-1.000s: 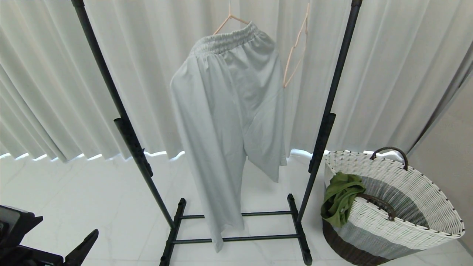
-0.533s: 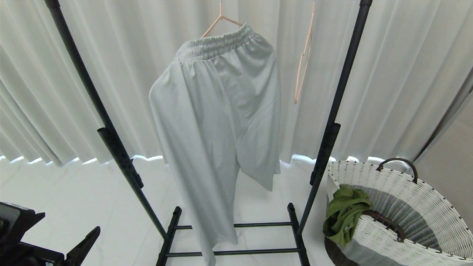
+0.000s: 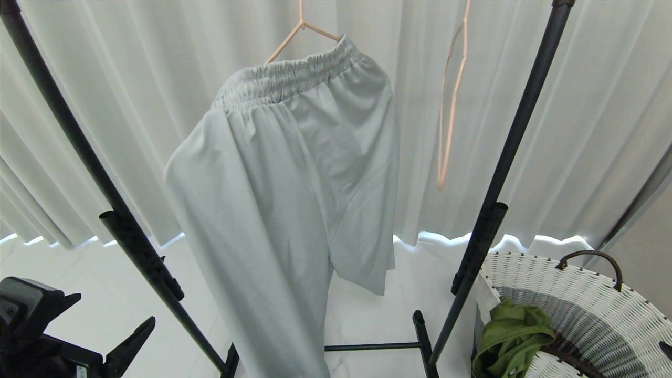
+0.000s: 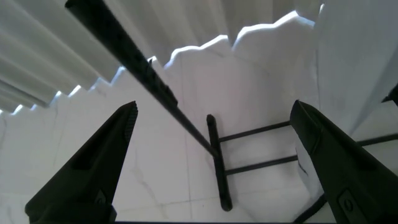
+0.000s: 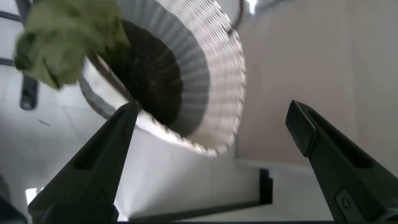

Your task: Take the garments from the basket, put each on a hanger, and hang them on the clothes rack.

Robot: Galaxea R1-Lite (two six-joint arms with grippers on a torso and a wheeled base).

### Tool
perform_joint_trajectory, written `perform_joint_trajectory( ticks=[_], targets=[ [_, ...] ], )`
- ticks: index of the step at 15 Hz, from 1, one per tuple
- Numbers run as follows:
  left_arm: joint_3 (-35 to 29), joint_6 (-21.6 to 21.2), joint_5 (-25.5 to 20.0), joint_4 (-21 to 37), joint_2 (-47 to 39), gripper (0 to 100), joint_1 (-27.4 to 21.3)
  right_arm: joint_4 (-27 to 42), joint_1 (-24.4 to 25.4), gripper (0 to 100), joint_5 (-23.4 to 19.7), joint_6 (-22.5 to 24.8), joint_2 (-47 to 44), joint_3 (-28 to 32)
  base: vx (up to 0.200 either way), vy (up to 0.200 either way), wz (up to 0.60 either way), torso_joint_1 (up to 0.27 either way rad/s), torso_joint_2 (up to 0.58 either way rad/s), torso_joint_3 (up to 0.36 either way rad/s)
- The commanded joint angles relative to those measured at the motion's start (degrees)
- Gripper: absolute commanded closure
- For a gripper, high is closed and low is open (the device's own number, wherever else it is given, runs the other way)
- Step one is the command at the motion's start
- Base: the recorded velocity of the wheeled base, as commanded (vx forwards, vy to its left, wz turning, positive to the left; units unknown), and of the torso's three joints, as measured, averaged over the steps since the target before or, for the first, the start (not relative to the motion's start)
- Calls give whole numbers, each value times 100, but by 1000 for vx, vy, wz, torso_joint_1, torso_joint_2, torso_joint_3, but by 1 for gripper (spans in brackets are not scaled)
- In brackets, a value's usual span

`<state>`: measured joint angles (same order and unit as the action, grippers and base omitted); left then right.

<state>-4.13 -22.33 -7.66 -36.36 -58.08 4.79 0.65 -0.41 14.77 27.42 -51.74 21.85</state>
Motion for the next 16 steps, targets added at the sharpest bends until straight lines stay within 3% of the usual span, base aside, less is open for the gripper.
perform_joint_trajectory(
  ticks=[1,5,8,12,14,15,16],
  targets=[
    [0,1,1,-2,-46,0,-136,-504,6,0,-186,1,-697,-260,0,0,0,0,0,0],
    [9,1,1,-2,-55,0,-330,-1647,6,0,-695,9,-1805,-989,0,0,0,0,0,0],
    [211,1,1,-2,-63,0,-400,-2112,6,0,-766,1,-2666,-1068,0,0,0,0,0,0],
    [317,80,-8,-2,-28,0,-409,-3369,-11,0,-1012,9,-4143,-1103,0,0,0,0,0,0],
    [185,651,-17,-2,-2,0,-514,-3651,-2,0,-1091,9,-4538,-1103,0,0,0,0,0,0],
    [0,1442,10,-2,68,0,-664,-4002,-2,0,-1135,18,-4907,-1130,0,0,0,0,0,0],
    [-88,1785,27,-2,86,0,-690,-4327,-11,0,-1135,36,-5197,-1139,0,0,0,0,0,0]
  ],
)
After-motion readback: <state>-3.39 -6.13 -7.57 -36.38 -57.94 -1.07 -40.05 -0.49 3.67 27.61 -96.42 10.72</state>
